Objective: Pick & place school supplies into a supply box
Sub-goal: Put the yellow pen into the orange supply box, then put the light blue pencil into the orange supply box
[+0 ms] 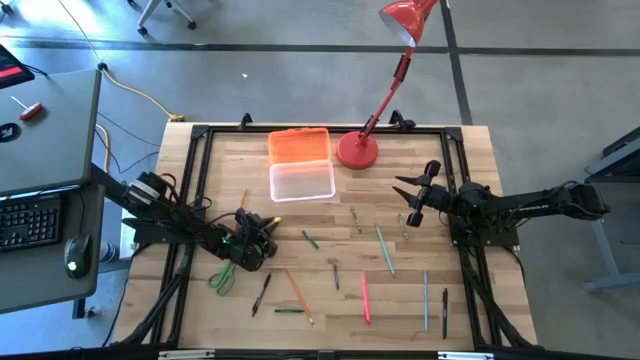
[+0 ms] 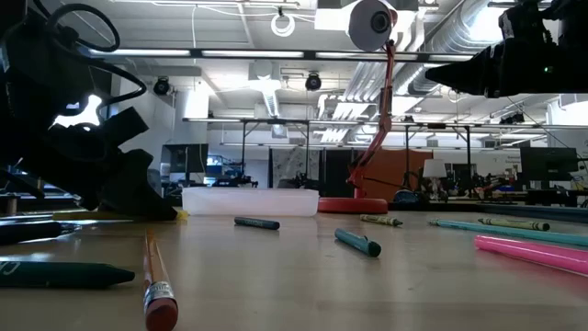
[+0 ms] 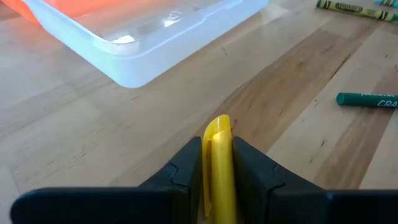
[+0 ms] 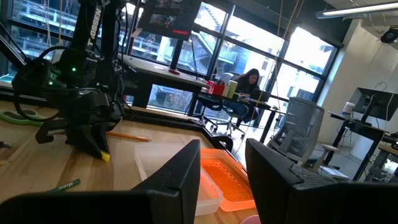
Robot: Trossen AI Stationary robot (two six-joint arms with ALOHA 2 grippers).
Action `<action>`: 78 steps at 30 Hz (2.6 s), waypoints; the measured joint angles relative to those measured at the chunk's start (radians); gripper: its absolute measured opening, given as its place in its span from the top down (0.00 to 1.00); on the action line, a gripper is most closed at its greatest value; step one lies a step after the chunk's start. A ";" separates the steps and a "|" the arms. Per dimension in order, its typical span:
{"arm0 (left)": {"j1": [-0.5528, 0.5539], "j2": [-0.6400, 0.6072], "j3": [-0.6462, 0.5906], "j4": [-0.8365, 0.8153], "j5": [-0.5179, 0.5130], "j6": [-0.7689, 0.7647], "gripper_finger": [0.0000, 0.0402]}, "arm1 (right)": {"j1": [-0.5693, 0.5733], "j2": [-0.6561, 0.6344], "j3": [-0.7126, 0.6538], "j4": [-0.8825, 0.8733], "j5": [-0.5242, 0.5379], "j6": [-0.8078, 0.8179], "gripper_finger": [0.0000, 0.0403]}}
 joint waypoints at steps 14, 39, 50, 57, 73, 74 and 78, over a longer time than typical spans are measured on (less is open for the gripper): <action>0.006 0.031 0.019 0.158 -0.040 0.063 0.85 | 0.000 0.000 0.000 -0.005 0.000 0.000 0.73; 0.715 -0.063 0.436 0.103 0.752 1.061 0.82 | 0.000 0.028 0.000 0.005 -0.034 0.054 0.73; 0.809 -0.029 0.435 0.002 0.877 1.063 0.75 | 0.000 0.099 0.000 -0.028 0.017 0.104 0.73; 0.810 -0.029 0.435 0.000 0.849 1.063 0.62 | 0.005 0.196 0.000 -0.027 0.024 0.288 0.73; 0.810 -0.029 0.435 0.291 0.830 0.962 0.64 | 0.391 0.583 0.273 -0.440 0.365 0.618 0.73; 0.810 -0.030 0.435 0.294 0.830 0.954 0.65 | 0.415 0.609 0.285 -0.450 0.382 0.655 0.73; 0.810 -0.030 0.435 0.290 0.830 0.928 0.66 | 0.494 0.700 0.316 -0.449 0.466 0.827 0.73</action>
